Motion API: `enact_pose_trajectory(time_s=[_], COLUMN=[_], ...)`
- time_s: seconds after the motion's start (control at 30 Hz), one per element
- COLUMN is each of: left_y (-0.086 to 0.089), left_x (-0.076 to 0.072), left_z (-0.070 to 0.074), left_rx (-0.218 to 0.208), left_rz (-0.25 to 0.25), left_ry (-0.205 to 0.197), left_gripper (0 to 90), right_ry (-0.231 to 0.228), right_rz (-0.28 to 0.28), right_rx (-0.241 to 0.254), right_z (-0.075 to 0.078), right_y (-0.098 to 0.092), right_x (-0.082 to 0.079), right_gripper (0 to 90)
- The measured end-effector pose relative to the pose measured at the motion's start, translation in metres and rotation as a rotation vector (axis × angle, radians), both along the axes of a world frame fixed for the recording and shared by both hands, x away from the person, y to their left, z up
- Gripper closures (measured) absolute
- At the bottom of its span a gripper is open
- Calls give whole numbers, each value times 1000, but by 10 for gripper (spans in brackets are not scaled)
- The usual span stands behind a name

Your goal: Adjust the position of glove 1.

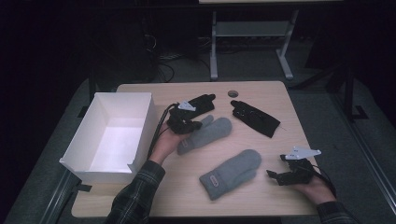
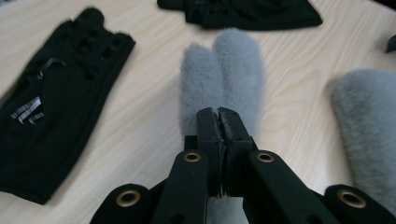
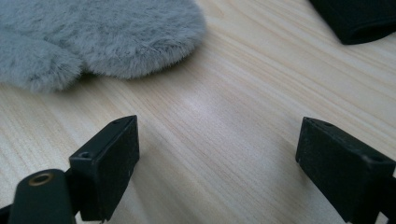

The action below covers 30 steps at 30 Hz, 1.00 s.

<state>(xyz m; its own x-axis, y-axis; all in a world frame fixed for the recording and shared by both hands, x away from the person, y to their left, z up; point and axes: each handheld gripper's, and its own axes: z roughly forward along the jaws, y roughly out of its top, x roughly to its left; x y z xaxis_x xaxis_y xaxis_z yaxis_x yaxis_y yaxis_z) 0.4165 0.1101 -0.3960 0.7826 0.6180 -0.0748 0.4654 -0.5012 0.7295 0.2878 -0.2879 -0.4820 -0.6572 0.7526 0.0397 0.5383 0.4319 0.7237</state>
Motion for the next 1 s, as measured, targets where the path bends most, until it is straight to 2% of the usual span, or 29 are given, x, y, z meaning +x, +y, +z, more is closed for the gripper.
enact_pose_trajectory(time_s=[0.07,0.17,0.27,0.3,0.5,0.53,0.63,0.8,0.87,0.9,1.0], left_y=[-2,-7,-14,-19,-25,-25,-25,-24,-23,-22,-23], left_x=[-3,-8,-15,-21,-33,-35,-38,-37,-36,-34,-32], left_z=[3,2,-5,-7,-7,-7,-4,0,-1,-3,-9], left_rx=[13,17,16,34,24,14,-33,-47,-44,-29,-22], left_rz=[-5,-19,-46,-59,-104,-109,-118,-120,-117,-125,-130], left_ry=[-12,-8,5,-6,6,4,5,6,9,11,33], left_gripper=[880,878,866,863,841,808,763,757,758,751,670], right_ry=[0,1,0,0,0,0,0,1,1,1,1], right_rz=[0,0,0,0,0,0,0,0,0,0,0], right_rx=[0,-1,0,0,0,0,0,0,0,-2,-2], right_z=[0,0,0,0,0,0,0,0,0,0,0], right_y=[0,0,0,0,0,0,0,0,0,0,0], right_x=[0,0,0,0,0,0,0,0,0,0,0], right_gripper=[132,131,132,132,132,132,132,132,132,132,132])
